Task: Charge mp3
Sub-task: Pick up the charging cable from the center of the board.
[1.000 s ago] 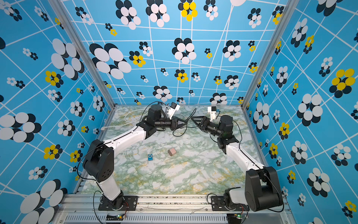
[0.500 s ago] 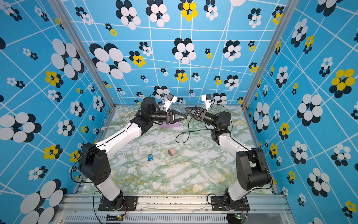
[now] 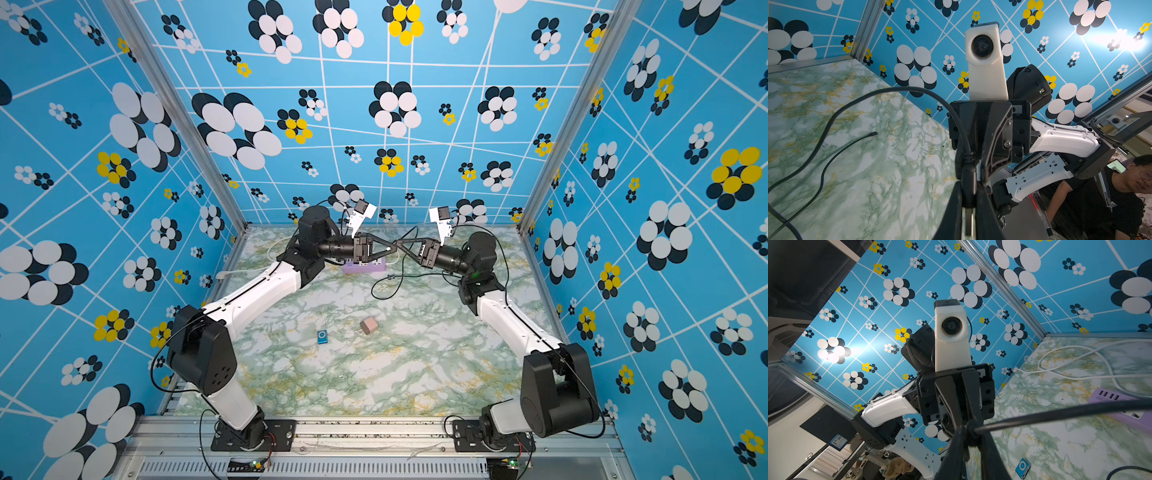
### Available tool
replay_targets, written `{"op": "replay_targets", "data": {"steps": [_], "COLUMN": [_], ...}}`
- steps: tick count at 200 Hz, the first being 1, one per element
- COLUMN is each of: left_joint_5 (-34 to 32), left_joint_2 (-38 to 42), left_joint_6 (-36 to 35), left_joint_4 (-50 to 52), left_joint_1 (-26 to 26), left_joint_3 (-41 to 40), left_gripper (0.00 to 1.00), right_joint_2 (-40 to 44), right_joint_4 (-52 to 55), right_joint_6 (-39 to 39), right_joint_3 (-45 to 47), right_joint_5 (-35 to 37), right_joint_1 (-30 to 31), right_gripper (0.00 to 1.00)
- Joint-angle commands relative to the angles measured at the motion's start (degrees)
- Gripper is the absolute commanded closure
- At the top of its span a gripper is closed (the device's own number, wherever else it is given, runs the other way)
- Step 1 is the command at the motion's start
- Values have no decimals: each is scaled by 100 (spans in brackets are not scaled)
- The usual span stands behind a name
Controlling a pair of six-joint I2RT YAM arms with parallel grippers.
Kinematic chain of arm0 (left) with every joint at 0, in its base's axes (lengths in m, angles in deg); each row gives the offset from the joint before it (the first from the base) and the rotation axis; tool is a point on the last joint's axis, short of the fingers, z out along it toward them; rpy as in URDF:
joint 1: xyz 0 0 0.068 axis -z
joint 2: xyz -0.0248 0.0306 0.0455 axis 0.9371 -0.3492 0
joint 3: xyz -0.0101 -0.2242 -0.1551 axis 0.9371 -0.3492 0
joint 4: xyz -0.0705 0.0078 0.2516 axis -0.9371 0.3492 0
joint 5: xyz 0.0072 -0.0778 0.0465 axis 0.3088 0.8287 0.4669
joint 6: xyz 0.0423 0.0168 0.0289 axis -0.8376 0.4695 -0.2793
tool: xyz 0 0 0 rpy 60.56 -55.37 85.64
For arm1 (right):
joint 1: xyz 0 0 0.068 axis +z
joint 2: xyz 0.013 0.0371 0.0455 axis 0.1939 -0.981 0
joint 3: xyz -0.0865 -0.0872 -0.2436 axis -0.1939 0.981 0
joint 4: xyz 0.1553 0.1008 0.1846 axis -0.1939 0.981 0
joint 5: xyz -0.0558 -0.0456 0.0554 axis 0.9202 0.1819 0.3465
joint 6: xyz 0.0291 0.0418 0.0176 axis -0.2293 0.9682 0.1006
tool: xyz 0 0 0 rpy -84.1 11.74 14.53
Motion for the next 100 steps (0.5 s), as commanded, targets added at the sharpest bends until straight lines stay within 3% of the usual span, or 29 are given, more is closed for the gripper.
{"op": "replay_targets", "data": {"steps": [1,58,100], "left_joint_5": [21,133,176], "left_joint_2": [76,50,24], "left_joint_6": [50,68,161], "left_joint_4": [-183,-153,-258], "left_joint_1": [-30,-21,4], "left_joint_3": [147,148,166], "left_gripper": [100,100,100], "right_joint_2": [-20,-50,-121], "right_joint_4": [132,-220,-496], "right_joint_6": [-160,142,315], "right_joint_3": [-226,-195,-220], "right_joint_5": [-284,-240,-179], "right_joint_1": [109,175,210], "right_gripper": [85,76,83]}}
